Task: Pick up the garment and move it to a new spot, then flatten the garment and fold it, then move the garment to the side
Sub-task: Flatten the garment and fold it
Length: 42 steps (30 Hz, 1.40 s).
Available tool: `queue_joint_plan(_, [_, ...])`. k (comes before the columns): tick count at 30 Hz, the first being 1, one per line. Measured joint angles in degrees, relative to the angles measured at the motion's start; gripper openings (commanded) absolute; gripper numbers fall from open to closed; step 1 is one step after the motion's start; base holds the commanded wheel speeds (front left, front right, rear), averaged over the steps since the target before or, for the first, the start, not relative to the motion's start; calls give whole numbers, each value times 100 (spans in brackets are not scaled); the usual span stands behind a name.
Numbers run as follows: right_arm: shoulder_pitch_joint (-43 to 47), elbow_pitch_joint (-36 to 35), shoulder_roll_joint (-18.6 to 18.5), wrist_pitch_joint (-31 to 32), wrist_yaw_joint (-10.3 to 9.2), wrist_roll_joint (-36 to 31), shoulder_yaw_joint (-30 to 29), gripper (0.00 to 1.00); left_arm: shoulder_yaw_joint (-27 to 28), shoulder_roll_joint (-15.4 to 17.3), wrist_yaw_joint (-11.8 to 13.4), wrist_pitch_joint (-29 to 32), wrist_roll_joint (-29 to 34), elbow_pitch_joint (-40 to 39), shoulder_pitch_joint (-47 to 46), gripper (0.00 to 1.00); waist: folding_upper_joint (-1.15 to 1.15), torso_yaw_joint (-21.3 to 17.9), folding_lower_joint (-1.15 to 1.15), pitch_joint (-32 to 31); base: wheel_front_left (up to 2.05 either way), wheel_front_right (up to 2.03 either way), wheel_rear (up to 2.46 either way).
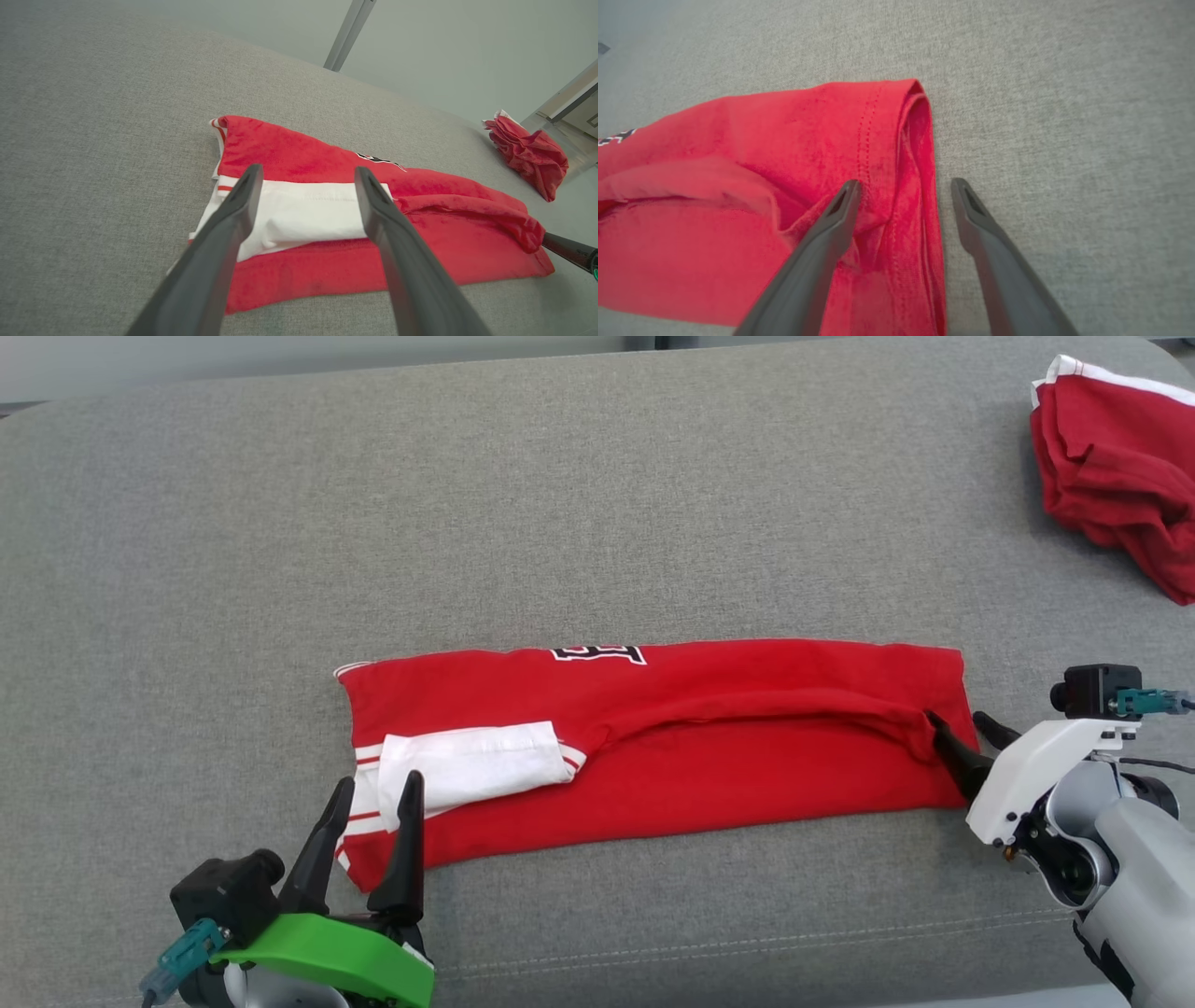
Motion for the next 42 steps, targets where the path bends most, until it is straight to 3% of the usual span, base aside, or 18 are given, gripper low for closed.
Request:
queue_joint_plan(3, [-15, 2, 20, 43, 9, -1, 60, 100, -5, 0, 5, 0, 4, -18, -1, 100, 0, 19, 0, 0, 0, 0, 0])
queue_joint_plan(4, [-30, 12, 20, 47, 16, -1, 79, 94, -7, 0, 7, 0, 9, -18, -1, 100, 0, 27, 0, 0, 0, 0, 0])
queue_joint_plan(5, [-46, 25, 19, 51, 18, -1, 102, 53, -7, 0, 7, 0, 10, -18, -1, 100, 0, 35, 0, -1, 0, 0, 0])
queue_joint_plan(7, [-66, 52, 19, 64, 23, -1, 129, 28, -5, 0, 7, 0, 10, -18, -1, 100, 0, 50, 0, -3, 0, 0, 0])
queue_joint_plan(10, [-97, 120, 19, 63, 49, -1, 141, 0, -2, 0, 7, 0, 10, -18, -1, 100, 0, 68, 0, -8, 0, 0, 0])
queue_joint_plan(16, [-147, 232, 2, -203, 66, 5, -65, 0, 5, -1, 8, 0, 10, -21, -1, 100, 0, 72, 0, -15, 0, 0, 0])
queue_joint_plan(24, [-487, 310, -391, -822, -14, -196, -338, 0, 14, 0, 26, 0, 11, -23, -1, 100, 0, 34, 0, -43, 0, 0, 0])
queue_joint_plan(31, [-471, 492, -471, -832, -5, -202, -275, 0, 22, 1, 26, 0, 43, -21, 1, 100, 0, -25, 0, -108, 0, 0, 0])
queue_joint_plan(38, [-490, 604, -968, -709, -2, -246, -333, 0, 19, 3, 51, 2, 43, -21, 9, 100, 0, -152, 0, -200, 0, 0, 0])
queue_joint_plan(42, [-534, 598, -1001, -481, 20, -78, -422, 0, -14, 2, 51, 10, 43, -19, 14, 100, 0, -216, 0, -258, 0, 0, 0])
